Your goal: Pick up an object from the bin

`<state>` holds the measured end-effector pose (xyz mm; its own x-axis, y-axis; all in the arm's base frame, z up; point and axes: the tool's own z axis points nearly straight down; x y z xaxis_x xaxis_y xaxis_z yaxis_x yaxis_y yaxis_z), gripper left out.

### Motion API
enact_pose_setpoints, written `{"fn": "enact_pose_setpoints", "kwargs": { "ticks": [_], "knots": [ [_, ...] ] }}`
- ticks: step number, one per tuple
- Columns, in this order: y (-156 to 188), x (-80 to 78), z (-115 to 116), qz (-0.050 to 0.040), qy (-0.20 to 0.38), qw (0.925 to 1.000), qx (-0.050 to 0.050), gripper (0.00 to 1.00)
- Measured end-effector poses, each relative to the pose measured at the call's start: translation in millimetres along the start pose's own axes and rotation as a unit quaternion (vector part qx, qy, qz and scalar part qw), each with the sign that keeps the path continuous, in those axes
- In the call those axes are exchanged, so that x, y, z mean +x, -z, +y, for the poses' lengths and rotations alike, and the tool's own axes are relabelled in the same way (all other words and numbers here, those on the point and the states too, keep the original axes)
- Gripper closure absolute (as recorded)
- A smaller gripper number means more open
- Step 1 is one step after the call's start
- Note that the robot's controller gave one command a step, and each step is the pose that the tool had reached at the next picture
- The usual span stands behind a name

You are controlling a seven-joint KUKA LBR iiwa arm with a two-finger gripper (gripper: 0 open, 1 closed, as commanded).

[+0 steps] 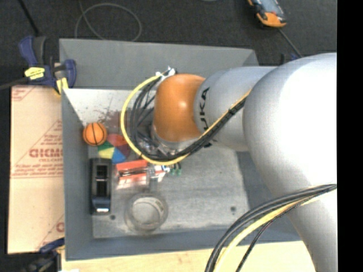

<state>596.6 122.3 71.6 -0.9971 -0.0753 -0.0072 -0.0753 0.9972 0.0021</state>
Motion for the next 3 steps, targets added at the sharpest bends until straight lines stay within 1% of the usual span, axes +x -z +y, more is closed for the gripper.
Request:
{"fn": "enact_pose_setpoints", "kwargs": {
  "ticks": [1,3],
  "knots": [
    [-1.3,4.7,2.3,0.0025,-0.035,0.9994,0.0,1.0],
    [0.4,5.0,2.1,0.003,-0.035,0.9994,0.001,1.0]
  ]
}}
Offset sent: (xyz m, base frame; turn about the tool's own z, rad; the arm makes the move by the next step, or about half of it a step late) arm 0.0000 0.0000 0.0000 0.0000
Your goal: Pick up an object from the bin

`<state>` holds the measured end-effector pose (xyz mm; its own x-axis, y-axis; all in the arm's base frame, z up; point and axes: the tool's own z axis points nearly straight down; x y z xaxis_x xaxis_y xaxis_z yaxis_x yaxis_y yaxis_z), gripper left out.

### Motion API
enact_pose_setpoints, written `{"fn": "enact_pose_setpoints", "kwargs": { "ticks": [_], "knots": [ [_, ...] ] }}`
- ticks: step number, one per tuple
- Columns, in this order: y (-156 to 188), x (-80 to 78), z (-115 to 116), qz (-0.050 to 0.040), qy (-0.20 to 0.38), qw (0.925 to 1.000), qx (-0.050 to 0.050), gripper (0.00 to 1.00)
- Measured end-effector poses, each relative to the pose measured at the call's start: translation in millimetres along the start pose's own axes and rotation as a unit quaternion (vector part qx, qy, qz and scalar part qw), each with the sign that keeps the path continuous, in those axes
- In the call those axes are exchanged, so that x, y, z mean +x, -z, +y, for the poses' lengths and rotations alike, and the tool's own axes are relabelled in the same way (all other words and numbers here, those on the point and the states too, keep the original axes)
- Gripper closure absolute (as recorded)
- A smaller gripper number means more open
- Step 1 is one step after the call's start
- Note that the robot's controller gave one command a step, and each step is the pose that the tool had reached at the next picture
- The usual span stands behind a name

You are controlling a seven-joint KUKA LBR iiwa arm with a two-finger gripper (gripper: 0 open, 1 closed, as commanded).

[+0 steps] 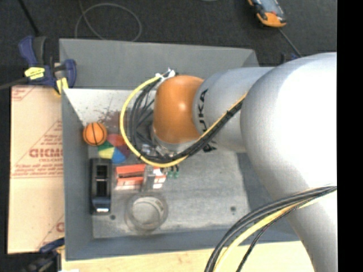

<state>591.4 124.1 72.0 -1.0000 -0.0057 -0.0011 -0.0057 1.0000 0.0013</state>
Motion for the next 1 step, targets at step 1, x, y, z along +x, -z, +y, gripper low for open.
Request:
{"fn": "enact_pose_setpoints", "kwargs": {
  "ticks": [1],
  "knots": [
    [6.0,0.1,-0.2,0.0005,0.0,1.0,0.0,1.0]
  ]
}}
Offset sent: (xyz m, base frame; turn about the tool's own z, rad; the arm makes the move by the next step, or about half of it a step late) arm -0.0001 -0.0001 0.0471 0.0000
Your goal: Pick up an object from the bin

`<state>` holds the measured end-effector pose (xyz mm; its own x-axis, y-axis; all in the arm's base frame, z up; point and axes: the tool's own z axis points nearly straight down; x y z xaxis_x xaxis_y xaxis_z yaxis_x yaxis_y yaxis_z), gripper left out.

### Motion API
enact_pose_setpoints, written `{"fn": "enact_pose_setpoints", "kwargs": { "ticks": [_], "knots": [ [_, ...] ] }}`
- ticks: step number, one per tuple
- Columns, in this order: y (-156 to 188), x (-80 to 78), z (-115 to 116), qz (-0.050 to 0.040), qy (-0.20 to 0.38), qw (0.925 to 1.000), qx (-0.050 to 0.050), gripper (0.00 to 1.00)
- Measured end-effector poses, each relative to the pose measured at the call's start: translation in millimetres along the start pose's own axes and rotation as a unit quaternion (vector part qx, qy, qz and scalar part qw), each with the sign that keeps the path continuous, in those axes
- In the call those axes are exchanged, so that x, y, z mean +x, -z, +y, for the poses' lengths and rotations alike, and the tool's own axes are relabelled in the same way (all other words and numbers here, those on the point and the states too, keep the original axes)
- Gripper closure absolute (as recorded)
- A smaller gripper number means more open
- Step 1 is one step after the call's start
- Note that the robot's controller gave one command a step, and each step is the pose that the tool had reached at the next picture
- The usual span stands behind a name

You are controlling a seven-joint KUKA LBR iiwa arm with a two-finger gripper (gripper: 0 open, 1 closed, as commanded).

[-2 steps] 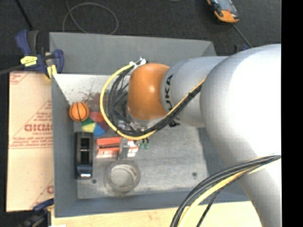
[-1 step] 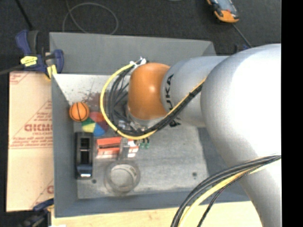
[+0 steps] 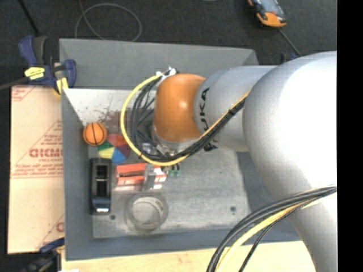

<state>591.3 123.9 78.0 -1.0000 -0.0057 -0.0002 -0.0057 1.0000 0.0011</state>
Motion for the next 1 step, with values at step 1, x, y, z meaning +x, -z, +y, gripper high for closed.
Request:
{"fn": "enact_pose_setpoints", "kwargs": {
  "ticks": [1],
  "knots": [
    [9.1,0.7,-0.2,0.0014,0.0,1.0,0.0,1.0]
  ]
}}
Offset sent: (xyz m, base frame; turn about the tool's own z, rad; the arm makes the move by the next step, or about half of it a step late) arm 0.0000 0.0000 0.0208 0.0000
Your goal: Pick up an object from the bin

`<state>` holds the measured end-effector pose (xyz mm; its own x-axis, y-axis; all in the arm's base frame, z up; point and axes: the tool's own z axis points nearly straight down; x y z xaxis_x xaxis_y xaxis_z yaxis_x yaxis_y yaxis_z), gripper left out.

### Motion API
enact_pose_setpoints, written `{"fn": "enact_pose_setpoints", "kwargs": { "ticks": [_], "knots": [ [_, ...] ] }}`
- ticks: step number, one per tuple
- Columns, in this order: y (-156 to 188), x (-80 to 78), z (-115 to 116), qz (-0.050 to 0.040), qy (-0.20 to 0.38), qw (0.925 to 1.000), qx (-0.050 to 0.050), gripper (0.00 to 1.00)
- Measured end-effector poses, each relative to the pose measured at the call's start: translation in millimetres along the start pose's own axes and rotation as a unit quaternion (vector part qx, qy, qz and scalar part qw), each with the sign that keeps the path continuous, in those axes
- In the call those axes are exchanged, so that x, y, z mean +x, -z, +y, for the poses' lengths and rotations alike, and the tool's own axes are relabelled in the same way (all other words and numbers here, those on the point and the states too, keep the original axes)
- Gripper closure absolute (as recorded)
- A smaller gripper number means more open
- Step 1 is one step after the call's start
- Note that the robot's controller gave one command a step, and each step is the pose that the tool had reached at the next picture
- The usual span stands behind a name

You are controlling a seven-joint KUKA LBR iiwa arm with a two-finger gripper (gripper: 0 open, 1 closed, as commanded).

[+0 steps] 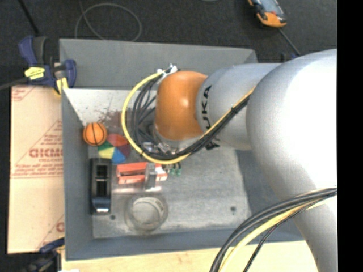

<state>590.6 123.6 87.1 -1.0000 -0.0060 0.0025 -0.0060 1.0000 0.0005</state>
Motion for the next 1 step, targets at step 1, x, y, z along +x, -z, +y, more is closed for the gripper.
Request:
{"fn": "enact_pose_setpoints", "kwargs": {
  "ticks": [1],
  "knots": [
    [12.2,-0.7,0.1,-0.0013,0.0,1.0,0.0,1.0]
  ]
}}
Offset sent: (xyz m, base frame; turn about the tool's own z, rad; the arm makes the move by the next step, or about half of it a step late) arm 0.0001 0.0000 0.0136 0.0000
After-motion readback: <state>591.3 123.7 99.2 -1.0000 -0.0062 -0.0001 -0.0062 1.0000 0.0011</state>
